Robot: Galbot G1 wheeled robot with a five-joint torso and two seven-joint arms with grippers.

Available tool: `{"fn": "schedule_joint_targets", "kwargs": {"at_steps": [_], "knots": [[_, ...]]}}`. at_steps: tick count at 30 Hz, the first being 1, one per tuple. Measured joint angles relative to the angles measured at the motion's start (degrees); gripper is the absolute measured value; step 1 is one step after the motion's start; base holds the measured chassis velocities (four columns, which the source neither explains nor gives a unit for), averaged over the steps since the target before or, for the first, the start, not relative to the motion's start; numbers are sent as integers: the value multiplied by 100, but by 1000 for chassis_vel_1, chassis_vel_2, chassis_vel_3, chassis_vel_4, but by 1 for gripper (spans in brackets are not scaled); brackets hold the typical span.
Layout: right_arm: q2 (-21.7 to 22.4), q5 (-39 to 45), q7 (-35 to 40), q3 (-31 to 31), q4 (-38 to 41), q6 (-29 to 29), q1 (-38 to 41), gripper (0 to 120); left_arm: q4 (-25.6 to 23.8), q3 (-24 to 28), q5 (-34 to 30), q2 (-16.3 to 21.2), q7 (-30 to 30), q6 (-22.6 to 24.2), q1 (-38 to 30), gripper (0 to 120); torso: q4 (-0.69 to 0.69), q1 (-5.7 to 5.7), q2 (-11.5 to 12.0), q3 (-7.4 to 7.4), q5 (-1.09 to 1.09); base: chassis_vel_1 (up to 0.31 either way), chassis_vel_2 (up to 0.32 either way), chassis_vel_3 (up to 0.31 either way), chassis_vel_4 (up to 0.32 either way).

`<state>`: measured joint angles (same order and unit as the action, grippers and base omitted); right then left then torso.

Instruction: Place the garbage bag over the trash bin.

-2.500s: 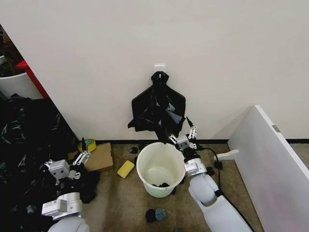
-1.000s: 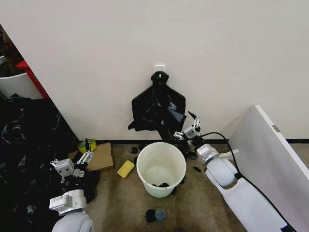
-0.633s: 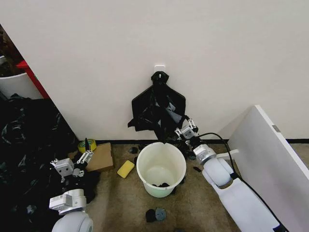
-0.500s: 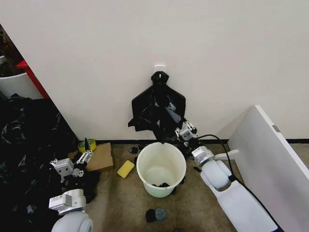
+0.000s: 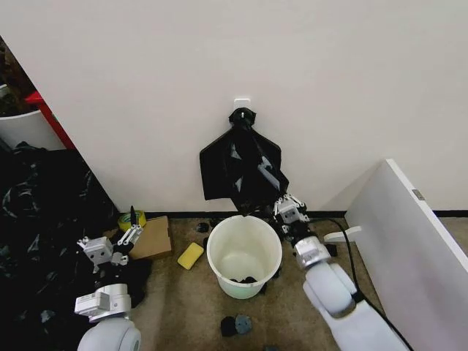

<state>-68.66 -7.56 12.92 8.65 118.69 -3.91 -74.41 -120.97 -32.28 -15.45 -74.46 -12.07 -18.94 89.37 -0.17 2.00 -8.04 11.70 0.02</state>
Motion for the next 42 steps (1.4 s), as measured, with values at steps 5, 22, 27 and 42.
{"fn": "schedule_joint_targets", "kwargs": {"at_steps": [5, 22, 27, 42], "knots": [[-72, 642, -48, -141, 225, 429, -220, 0, 106, 101, -1107, 551, 958, -111, -254, 100, 1, 0, 0, 0, 0, 0, 0, 0, 0], [-343, 898, -836, -191, -113, 1366, 232, 0, 1031, 1066, -2737, 2765, 3622, 1333, -2562, 100, 1, 1, 1, 1, -1, 0, 0, 0, 0], [-434, 724, -915, -190, -136, 1448, 243, 0, 1038, 1685, -2562, 3058, 3206, 1933, -3560, 100, 1, 1, 1, 1, 2, 0, 0, 0, 0], [-571, 436, -995, -129, -86, 1551, 201, 0, 1852, 3393, -545, 3160, 3824, 3075, -5520, 100, -1, 1, 2, 1, 2, 0, 0, 0, 0]]}}
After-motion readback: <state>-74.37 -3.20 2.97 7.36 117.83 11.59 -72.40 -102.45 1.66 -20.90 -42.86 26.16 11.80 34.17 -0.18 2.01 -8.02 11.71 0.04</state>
